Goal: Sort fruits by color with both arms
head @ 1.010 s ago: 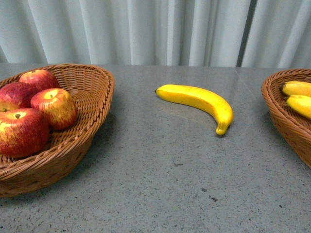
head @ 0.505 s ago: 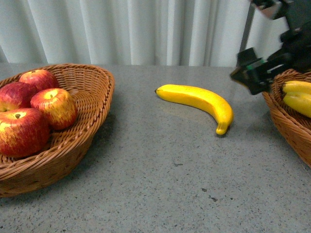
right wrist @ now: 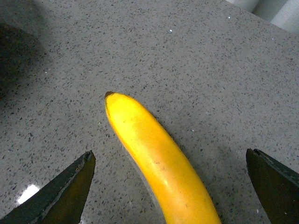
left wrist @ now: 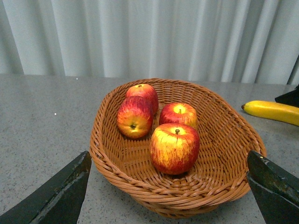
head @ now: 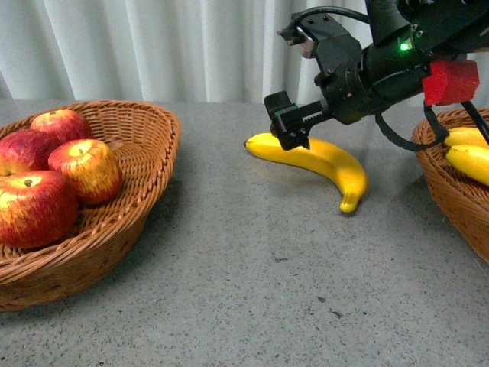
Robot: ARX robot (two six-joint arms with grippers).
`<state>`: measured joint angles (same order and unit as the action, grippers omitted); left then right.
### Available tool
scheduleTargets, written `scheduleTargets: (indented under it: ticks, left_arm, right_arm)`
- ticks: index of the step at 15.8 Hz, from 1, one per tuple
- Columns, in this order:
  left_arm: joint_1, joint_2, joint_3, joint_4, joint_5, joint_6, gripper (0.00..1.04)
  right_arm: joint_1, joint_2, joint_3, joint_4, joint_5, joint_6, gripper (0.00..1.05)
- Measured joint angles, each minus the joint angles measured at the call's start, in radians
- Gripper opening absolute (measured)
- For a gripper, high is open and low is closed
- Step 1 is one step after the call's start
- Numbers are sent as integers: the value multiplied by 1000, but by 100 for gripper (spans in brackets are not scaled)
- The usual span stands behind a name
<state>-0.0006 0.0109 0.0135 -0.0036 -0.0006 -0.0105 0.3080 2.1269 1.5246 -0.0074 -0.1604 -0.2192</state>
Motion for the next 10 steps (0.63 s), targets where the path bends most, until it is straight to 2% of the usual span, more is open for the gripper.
scheduleTargets:
  ticks: [5, 10]
  left_arm:
    - [0, 0, 0, 0, 0, 0, 98]
    - [0, 0, 0, 0, 0, 0, 98]
  right_arm:
    - [7, 62, 89, -113, 14, -41, 98]
    - [7, 77, 103, -134, 37, -56, 98]
